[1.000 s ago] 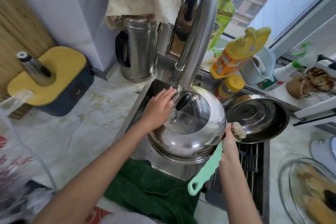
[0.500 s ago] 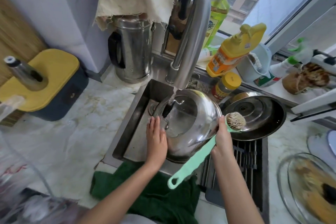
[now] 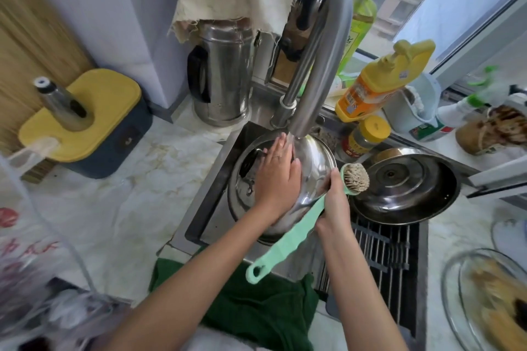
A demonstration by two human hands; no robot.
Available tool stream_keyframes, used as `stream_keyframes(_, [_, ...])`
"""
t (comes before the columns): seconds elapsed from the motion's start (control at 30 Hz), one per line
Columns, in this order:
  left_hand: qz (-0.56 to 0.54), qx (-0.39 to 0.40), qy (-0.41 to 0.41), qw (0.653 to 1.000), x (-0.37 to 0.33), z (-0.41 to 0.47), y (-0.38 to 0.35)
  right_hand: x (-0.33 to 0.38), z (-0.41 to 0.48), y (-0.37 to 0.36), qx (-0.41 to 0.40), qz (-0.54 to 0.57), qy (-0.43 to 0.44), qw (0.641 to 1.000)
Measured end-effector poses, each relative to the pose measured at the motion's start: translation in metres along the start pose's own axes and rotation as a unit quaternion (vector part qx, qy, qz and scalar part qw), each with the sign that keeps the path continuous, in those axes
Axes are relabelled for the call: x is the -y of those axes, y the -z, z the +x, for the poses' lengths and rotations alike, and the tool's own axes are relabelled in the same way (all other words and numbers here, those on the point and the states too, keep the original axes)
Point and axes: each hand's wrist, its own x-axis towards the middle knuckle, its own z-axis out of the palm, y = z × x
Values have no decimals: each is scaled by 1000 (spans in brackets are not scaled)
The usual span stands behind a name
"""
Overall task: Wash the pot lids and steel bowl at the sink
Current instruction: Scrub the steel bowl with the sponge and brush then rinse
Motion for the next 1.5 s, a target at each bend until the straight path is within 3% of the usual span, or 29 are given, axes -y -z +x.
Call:
stream_keyframes(0.13, [100,-35,-149,983,30,-42,-27,4,0,3,-13,-22,15,1000])
stream_keyframes(0.23, [70,22,-203,976,35,-30,-21,2,-2,1,-22,-31,8,999])
stream_keyframes(0.3, [36,65,-173,982,13,-3,-11,1,-6,-3,-22,-45,10,999])
stream_keyframes(0.37, [2,81,-73,994,-3,35,1,-2,-8,-4,-6,-64,19,998])
stream_keyframes(0.47, [-104,3,79,991,-7,66,22,0,-9,-8,13,-117,48,992])
stream_keyframes(0.53, [-120,-64,80,987,-6,49,22,2,-8,-11,3,-147,76,986])
stream_keyframes(0.63, [-77,-83,-5,994,-3,-5,-5,1,-6,-21,-6,-196,120,973])
stream_keyframes(0.7, [-127,-92,-25,987,8,-8,-12,-4,-11,-25,1,-232,156,960])
stream_keyframes(0.8, [-304,-85,140,939,29,39,7,-14,-19,-28,30,-273,208,939])
stream_keyframes(0.87, [-322,-58,211,921,35,58,16,-17,-21,-29,35,-304,217,927])
stream_keyframes(0.93, [-255,-53,166,951,31,44,12,-15,-20,-32,29,-299,205,932])
stream_keyframes(1.0, [-187,-31,62,980,24,8,2,-11,-16,-35,23,-258,171,950])
stream_keyframes(1.1, [-173,99,-109,974,40,-32,6,-7,-5,-27,4,-204,122,971])
stream_keyframes(1.17, [-223,163,-67,959,48,-47,28,-2,-1,-18,-11,-194,117,974])
stream_keyframes(1.23, [-308,137,77,938,46,-52,50,1,-3,-9,-14,-230,158,960])
stream_keyframes(1.3, [-362,126,192,904,40,-46,67,-5,-9,-2,15,-314,246,917])
stream_keyframes(1.33, [-389,160,234,877,32,-38,74,-10,-13,1,29,-384,309,869])
stream_keyframes(1.37, [-423,202,279,838,28,-30,80,-16,-18,5,40,-461,385,799])
stream_keyframes(1.43, [-472,255,362,762,22,-17,88,-29,-21,11,49,-561,553,614])
stream_keyframes(1.47, [-473,261,386,748,19,-15,92,-35,-23,12,61,-580,606,541])
stream_keyframes(1.5, [-454,266,397,752,18,-17,93,-40,-25,14,83,-596,630,491])
